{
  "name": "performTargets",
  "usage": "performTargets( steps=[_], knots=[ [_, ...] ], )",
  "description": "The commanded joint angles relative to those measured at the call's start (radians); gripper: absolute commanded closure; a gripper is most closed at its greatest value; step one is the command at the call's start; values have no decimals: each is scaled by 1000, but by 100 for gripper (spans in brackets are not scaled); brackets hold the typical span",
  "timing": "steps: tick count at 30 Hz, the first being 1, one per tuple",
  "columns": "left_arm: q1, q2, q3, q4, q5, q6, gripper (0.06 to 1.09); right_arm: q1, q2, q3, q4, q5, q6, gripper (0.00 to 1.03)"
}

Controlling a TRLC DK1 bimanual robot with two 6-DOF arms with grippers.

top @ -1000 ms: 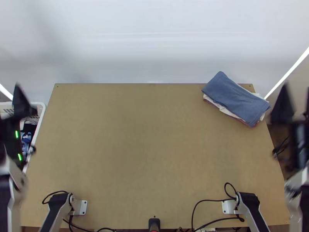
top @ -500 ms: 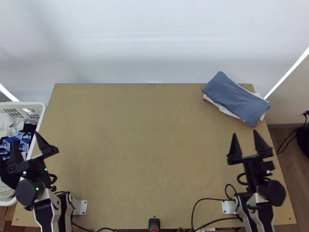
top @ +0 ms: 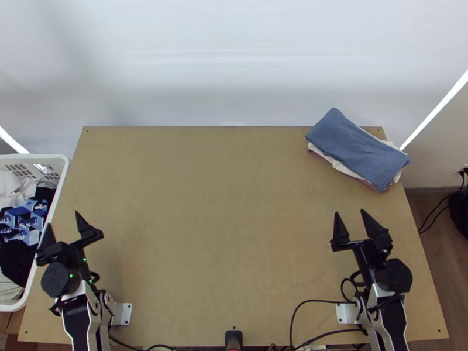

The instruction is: Fold the t-shirt

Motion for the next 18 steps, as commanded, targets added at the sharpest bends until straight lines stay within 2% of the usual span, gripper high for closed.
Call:
performTargets(
  steps=[1,18],
  knots=[
    [13,5,-39,-24,-1,-71,10,-12,-3,-7,-14,7,1,4],
    [14,-6,-39,-23,9,-71,10,-9,-3,-7,-14,7,1,4]
  ],
)
